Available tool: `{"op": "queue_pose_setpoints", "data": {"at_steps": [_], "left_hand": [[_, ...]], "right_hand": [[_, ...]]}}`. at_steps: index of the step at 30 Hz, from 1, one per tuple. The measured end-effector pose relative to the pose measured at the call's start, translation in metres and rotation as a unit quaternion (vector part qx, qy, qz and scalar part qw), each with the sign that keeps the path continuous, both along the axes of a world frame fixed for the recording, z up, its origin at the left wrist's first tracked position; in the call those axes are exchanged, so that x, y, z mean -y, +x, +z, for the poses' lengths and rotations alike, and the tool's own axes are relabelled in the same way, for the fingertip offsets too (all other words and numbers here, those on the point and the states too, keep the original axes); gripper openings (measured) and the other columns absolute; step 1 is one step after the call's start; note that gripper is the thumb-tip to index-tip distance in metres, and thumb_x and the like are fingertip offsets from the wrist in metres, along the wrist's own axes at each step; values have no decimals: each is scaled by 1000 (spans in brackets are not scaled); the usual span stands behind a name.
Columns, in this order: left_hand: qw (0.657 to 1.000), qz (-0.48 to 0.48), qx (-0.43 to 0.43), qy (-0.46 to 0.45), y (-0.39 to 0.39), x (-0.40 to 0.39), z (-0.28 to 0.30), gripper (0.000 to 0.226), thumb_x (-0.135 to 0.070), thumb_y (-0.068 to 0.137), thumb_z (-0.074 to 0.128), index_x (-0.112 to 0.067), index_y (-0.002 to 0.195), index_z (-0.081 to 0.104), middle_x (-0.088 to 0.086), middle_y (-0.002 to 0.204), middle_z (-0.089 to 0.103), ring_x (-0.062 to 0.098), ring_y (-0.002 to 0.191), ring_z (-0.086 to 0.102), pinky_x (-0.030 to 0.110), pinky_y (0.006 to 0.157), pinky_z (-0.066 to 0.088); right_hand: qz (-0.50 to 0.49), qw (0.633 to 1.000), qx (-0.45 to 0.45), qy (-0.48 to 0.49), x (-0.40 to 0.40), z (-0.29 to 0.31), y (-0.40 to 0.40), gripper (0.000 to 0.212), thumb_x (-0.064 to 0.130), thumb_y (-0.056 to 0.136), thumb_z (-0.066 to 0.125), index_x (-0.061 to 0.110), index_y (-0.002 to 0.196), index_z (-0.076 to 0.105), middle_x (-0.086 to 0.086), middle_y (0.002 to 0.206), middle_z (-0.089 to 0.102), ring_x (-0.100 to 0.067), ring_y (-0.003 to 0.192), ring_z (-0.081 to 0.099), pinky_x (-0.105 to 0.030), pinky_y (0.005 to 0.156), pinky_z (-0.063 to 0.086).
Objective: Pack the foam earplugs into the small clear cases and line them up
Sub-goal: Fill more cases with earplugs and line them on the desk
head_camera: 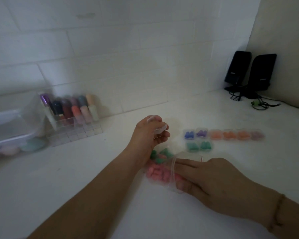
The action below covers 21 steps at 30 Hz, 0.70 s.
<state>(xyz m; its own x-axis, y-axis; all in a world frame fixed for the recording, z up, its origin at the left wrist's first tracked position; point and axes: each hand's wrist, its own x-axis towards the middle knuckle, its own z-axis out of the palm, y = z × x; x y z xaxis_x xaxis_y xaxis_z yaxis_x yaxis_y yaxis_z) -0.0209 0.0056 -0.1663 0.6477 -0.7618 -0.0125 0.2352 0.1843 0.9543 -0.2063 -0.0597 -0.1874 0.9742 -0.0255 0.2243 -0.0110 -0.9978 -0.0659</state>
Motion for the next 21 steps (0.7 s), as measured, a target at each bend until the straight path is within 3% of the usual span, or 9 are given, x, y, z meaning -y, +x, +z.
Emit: {"op": "queue_pose_setpoints", "data": {"at_steps": [5, 11, 16, 21], "left_hand": [[999, -12, 35, -4, 2, 1, -6, 18, 2, 80, 56, -16, 79, 53, 7, 76, 63, 22, 64, 60, 34, 70, 49], [998, 3, 61, 4, -3, 2, -12, 19, -10, 65, 58, -15, 83, 54, 6, 76, 64, 21, 66, 61, 33, 69, 49], [997, 17, 76, 2, -8, 4, -14, 20, -10, 64, 58, -13, 83, 53, 6, 76, 62, 20, 65, 58, 32, 69, 48], [995, 25, 98, -9, -13, 4, -15, 16, 1, 79, 58, -11, 87, 53, 9, 78, 60, 21, 66, 57, 30, 67, 48]], "right_hand": [[-13, 1000, -5, 18, -1, -1, 1, 48, 57, 100, 17, 46, 145, 30, 28, 136, 50, -8, 75, 66, -25, 55, 51], [2, 1000, -7, -8, -3, -1, 0, 43, 52, 101, 18, 44, 140, 35, 25, 150, 34, -11, 56, 61, -24, 44, 44], [31, 999, 0, 8, 0, -1, 1, 45, 52, 102, 18, 48, 146, 24, 36, 152, 19, -12, 68, 65, -30, 55, 53], [54, 998, -16, 28, 2, 0, 1, 43, 49, 102, 19, 49, 144, 29, 36, 152, 18, -15, 78, 67, -33, 63, 54]]}}
